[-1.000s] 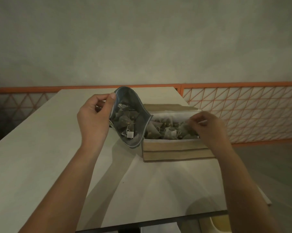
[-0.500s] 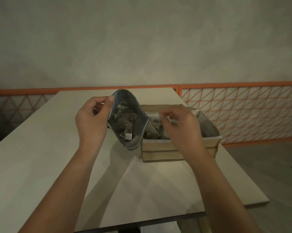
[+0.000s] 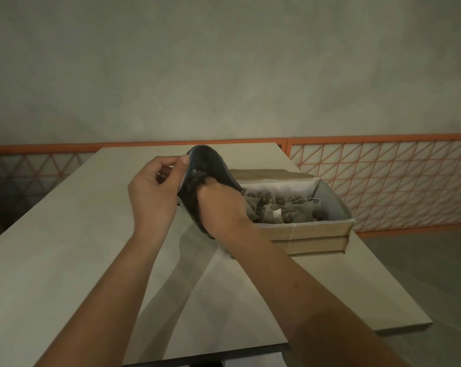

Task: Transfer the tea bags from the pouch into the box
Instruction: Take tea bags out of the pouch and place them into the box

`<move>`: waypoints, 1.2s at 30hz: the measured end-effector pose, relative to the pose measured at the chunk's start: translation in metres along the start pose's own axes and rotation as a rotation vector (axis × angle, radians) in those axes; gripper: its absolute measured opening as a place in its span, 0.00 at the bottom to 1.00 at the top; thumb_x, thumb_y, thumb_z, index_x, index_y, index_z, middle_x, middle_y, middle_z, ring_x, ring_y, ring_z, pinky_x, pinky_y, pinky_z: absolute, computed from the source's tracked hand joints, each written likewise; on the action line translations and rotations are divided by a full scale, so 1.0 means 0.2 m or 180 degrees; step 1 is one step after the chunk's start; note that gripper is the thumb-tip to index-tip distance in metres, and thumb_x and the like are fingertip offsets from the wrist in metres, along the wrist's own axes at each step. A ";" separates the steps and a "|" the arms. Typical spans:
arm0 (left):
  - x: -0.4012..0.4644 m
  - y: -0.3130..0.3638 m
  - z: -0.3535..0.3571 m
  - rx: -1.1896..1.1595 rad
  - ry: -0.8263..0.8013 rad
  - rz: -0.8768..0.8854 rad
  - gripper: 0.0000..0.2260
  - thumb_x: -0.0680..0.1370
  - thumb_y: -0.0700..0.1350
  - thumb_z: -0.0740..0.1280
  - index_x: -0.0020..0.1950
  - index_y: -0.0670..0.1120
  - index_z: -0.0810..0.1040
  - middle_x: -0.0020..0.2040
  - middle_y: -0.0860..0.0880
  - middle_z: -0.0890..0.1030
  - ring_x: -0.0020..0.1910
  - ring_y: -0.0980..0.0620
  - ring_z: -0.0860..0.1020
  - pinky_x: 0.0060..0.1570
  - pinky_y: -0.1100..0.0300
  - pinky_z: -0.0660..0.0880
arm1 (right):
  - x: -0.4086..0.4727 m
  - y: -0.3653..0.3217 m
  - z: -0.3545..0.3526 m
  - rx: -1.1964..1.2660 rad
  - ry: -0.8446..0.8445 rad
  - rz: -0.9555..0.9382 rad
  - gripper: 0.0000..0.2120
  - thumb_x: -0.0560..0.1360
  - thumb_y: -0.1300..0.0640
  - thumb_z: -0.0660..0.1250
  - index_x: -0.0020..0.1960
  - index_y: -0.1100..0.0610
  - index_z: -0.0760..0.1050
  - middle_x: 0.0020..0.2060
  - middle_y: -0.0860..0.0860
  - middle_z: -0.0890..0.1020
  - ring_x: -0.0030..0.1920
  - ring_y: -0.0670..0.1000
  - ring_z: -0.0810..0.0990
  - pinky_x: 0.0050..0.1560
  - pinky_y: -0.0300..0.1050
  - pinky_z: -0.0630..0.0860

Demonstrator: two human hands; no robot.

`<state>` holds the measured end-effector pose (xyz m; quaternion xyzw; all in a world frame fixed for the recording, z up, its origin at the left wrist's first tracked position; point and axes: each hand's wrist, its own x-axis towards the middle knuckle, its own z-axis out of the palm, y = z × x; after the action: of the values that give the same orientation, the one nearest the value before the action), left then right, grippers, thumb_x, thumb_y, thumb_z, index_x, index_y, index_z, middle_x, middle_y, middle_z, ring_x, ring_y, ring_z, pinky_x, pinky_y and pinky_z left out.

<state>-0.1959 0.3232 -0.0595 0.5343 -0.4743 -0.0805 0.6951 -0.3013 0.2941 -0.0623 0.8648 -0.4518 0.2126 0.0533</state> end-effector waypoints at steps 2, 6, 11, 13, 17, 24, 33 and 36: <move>0.00 0.00 0.00 -0.0005 -0.0007 0.0001 0.04 0.79 0.50 0.72 0.44 0.57 0.81 0.36 0.58 0.81 0.32 0.63 0.75 0.36 0.73 0.70 | -0.01 0.02 0.01 -0.0014 0.0155 -0.0040 0.13 0.77 0.62 0.64 0.62 0.59 0.75 0.56 0.55 0.79 0.50 0.55 0.81 0.46 0.45 0.76; 0.02 0.00 0.02 -0.0012 -0.0015 -0.0025 0.04 0.79 0.51 0.71 0.43 0.58 0.81 0.36 0.57 0.81 0.32 0.63 0.75 0.36 0.71 0.72 | -0.06 0.09 -0.02 0.0586 0.0847 -0.0019 0.06 0.77 0.59 0.65 0.50 0.56 0.81 0.44 0.52 0.82 0.41 0.53 0.81 0.38 0.42 0.72; 0.03 0.01 0.03 -0.0014 0.0009 -0.0070 0.05 0.78 0.52 0.72 0.43 0.59 0.81 0.33 0.59 0.80 0.30 0.62 0.74 0.34 0.71 0.71 | -0.18 0.24 -0.14 0.2150 0.1066 0.0688 0.03 0.76 0.54 0.69 0.46 0.49 0.82 0.41 0.44 0.81 0.38 0.40 0.78 0.37 0.31 0.73; 0.03 0.00 0.03 -0.0054 0.0005 -0.0096 0.05 0.78 0.52 0.72 0.42 0.60 0.81 0.34 0.58 0.80 0.31 0.61 0.73 0.35 0.69 0.71 | -0.22 0.31 -0.21 0.2330 0.1332 0.0884 0.03 0.76 0.53 0.70 0.44 0.47 0.80 0.44 0.43 0.79 0.42 0.38 0.77 0.39 0.27 0.72; 0.02 0.01 0.04 -0.0097 -0.0003 -0.0092 0.05 0.78 0.51 0.72 0.42 0.59 0.81 0.34 0.55 0.80 0.32 0.58 0.71 0.35 0.66 0.71 | -0.24 0.50 -0.30 0.2873 0.1468 0.1352 0.02 0.76 0.52 0.69 0.45 0.47 0.78 0.43 0.45 0.83 0.41 0.46 0.82 0.36 0.35 0.76; 0.02 0.01 0.05 -0.0112 0.0007 -0.0141 0.04 0.78 0.52 0.72 0.43 0.57 0.82 0.36 0.52 0.81 0.34 0.55 0.73 0.38 0.64 0.72 | -0.23 0.79 -0.24 0.1988 0.1476 0.1787 0.01 0.77 0.57 0.68 0.48 0.53 0.79 0.44 0.48 0.82 0.41 0.45 0.79 0.32 0.21 0.67; 0.03 0.01 0.06 -0.0075 0.0047 -0.0145 0.03 0.77 0.53 0.72 0.43 0.58 0.83 0.42 0.43 0.84 0.36 0.53 0.76 0.41 0.53 0.77 | -0.22 0.87 -0.14 0.1705 0.1097 0.1893 0.05 0.78 0.56 0.67 0.52 0.55 0.78 0.45 0.47 0.79 0.46 0.48 0.77 0.39 0.35 0.70; 0.03 0.01 0.06 -0.0102 0.0057 -0.0174 0.04 0.77 0.53 0.73 0.43 0.58 0.83 0.41 0.44 0.84 0.36 0.52 0.75 0.41 0.47 0.78 | -0.24 0.86 -0.13 0.1537 0.0646 0.1768 0.09 0.78 0.53 0.66 0.55 0.55 0.80 0.48 0.47 0.80 0.48 0.46 0.76 0.47 0.39 0.70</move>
<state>-0.2013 0.3123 -0.0552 0.5365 -0.4519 -0.1023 0.7053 -0.4716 0.2368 -0.0765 0.6716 -0.5982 0.4038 -0.1671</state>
